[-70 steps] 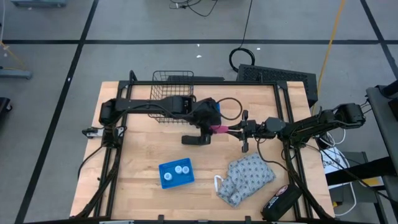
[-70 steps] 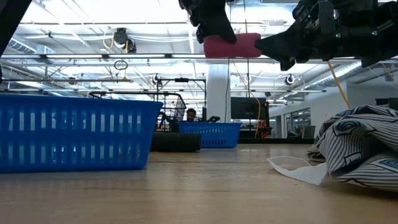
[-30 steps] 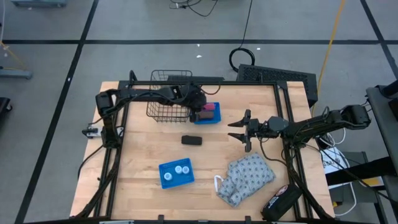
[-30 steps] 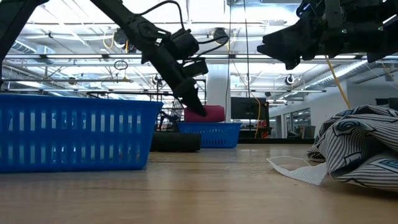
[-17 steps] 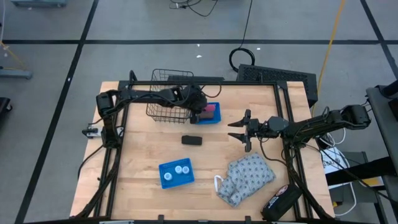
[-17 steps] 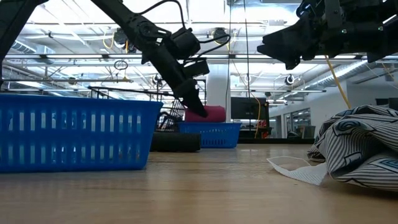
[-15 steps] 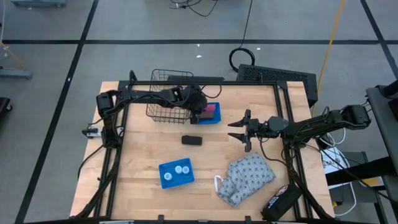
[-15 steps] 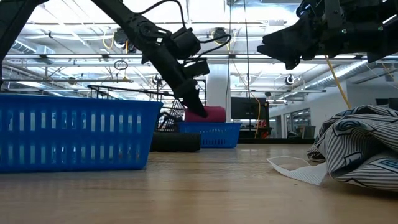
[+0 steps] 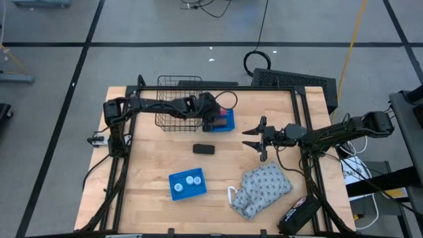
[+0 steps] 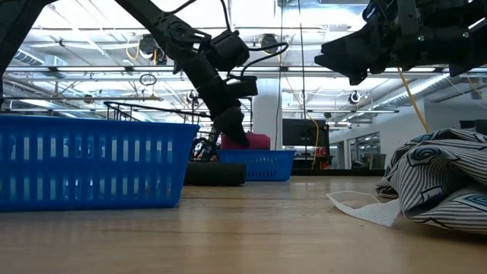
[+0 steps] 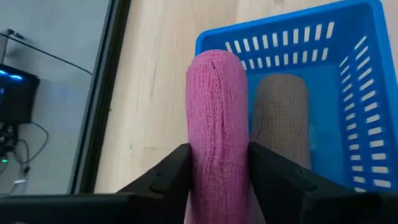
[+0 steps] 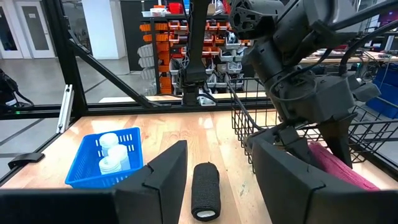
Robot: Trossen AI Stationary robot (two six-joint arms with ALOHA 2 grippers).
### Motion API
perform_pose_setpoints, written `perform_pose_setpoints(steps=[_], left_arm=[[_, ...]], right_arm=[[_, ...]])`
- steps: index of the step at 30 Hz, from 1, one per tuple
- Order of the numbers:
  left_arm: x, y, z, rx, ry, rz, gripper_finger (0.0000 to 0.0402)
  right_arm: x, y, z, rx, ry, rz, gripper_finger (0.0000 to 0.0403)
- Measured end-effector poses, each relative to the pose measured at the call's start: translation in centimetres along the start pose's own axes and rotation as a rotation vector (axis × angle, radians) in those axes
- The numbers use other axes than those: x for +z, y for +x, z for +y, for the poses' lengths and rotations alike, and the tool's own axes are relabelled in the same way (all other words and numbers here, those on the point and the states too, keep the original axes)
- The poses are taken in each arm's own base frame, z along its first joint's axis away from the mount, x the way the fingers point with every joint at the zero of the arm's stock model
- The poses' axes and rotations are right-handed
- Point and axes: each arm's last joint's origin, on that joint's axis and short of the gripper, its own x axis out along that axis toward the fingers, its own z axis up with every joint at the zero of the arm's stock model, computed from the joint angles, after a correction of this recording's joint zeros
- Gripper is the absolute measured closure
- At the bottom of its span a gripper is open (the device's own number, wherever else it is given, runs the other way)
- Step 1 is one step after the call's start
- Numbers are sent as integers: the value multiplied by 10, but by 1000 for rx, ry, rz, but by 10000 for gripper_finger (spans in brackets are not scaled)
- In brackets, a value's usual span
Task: Pick & Place Medicine items
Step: Put the pink bandage into the top blue basket, then put the black bandage into the top blue basket
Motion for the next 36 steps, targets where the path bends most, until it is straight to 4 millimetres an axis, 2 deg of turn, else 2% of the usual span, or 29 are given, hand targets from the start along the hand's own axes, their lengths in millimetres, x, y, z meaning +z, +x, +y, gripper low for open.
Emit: perform_pose_setpoints(steps=[6,14,18,23,30,34,36], left_arm=[[4,-1,-4,15,10,-17,223],[10,-3,-10,83,13,-21,231],[19,-12,-13,109,20,-39,231],[36,-47,-8,116,-37,-132,234],[46,-119,0,-26,-249,-277,227],[42,-150,-8,-139,-281,-258,227],[40,-157,-19,-202,-273,-221,227]], right_arm=[[0,0,0,0,0,0,235],[0,0,0,0,0,1,232],[0,0,0,0,0,0,234],[-1,0,0,1,0,5,235],[0,0,0,1,7,4,236],[0,0,0,1,7,3,238],[0,0,0,1,7,3,237]])
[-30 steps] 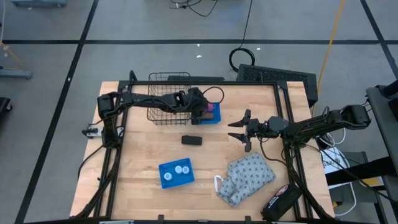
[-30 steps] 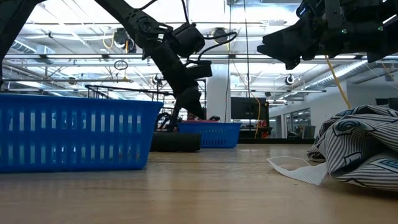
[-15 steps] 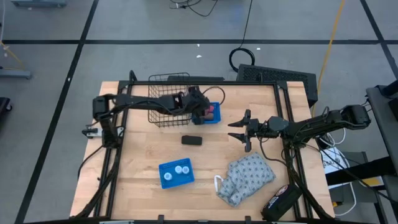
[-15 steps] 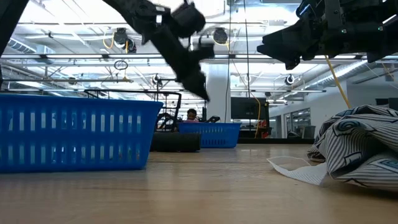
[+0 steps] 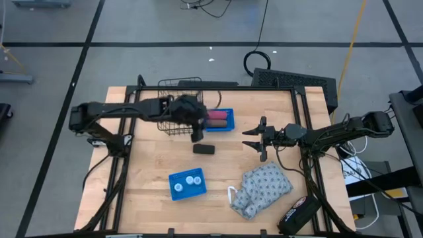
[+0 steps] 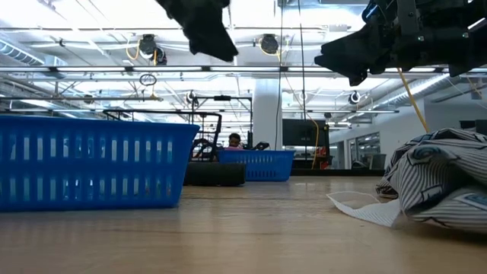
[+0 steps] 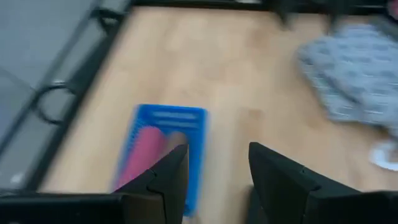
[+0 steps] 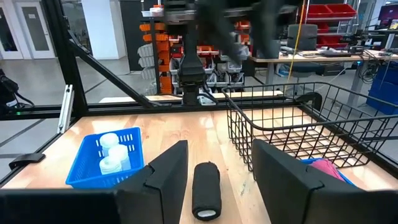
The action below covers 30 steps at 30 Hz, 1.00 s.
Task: Pick & Place Medicine items
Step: Put the black bandage into the top blue basket
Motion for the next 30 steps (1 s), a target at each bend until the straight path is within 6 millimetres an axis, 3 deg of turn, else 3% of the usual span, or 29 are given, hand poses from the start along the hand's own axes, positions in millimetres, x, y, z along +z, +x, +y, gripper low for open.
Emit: perform_pose_setpoints(steps=[7,15,20,30], left_arm=[[-17,5,-44,-147,48,128,227],[-66,35,-78,-211,89,160,227],[-96,51,-80,-186,64,60,227],[-134,58,-74,-80,37,121,227]], right_arm=[[-1,0,0,0,-1,9,238],[-2,0,0,0,-1,15,238],[-2,0,0,-1,-1,17,237],[-2,0,0,-1,-1,17,238]])
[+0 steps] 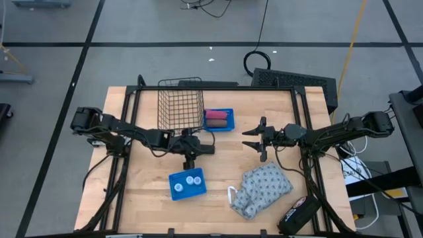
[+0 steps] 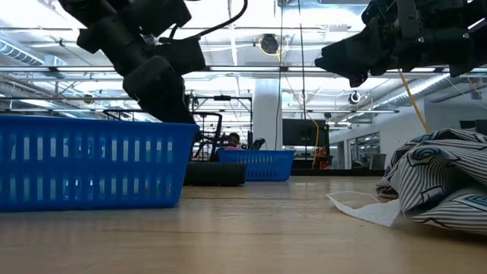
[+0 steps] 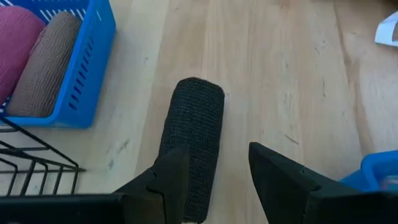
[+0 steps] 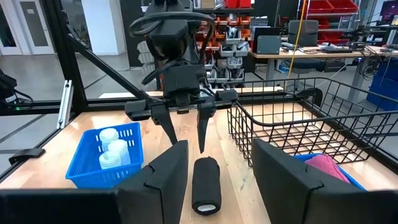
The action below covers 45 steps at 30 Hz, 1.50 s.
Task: Pick & Place Medicine items
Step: Put the black bandage into the top blue basket
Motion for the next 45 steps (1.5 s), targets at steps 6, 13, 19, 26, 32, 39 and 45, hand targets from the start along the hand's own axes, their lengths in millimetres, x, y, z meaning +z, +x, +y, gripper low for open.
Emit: perform_pose_setpoints(steps=[6,13,19,26,32,39,45], left_arm=[[-4,6,0,7,10,13,227],[-8,31,-3,10,90,-11,227],[-12,37,-1,59,92,13,227],[-16,42,2,84,94,42,227],[-21,48,2,92,96,65,227],[-24,51,2,114,74,80,231],[-20,44,-2,74,37,58,315]], right_arm=[[0,0,0,0,-3,1,237],[-2,0,0,-1,-2,15,236],[-2,0,0,-1,-7,22,236],[-2,0,0,-3,-12,22,236],[-2,0,0,-5,-14,22,236],[-2,0,0,-4,-23,21,236],[-2,0,0,-4,-24,22,236]])
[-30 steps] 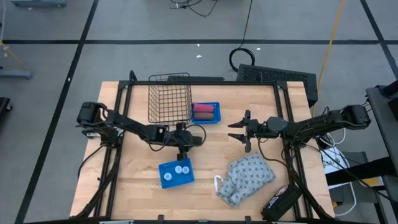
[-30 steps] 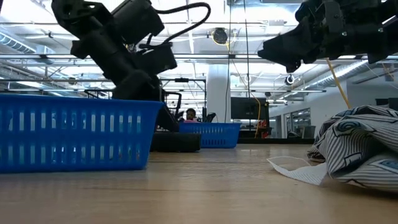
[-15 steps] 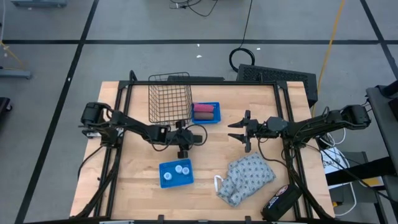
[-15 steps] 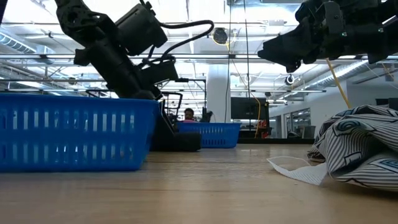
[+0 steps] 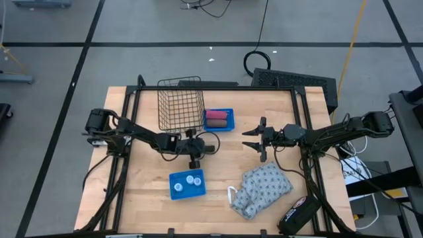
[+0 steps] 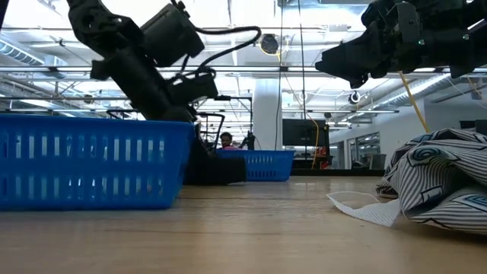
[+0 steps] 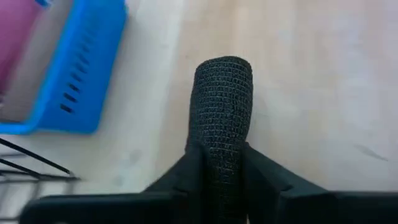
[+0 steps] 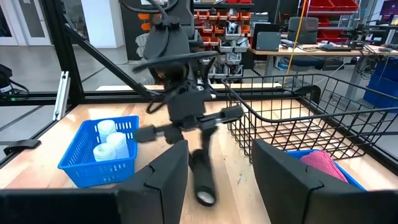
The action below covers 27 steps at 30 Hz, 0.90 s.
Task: Pick & Place Medicine items
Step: Put the black bandage into the top blue basket
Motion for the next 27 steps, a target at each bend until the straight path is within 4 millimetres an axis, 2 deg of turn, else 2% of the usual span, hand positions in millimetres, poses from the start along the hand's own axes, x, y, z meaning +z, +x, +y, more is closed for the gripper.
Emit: perform_pose_setpoints(steps=[3,9,14,21,27], left_arm=[[6,-12,0,-48,-52,-28,354],[35,-47,4,-91,-149,-188,354],[57,-62,5,-99,-156,-260,354],[99,-83,16,-54,-77,-207,354],[140,-109,36,9,-7,-274,354]], right_arm=[[0,0,0,0,0,0,236],[0,0,0,3,0,1,236],[-1,1,0,4,0,7,236],[-3,4,0,3,2,1,236],[-2,4,0,4,21,-13,236]])
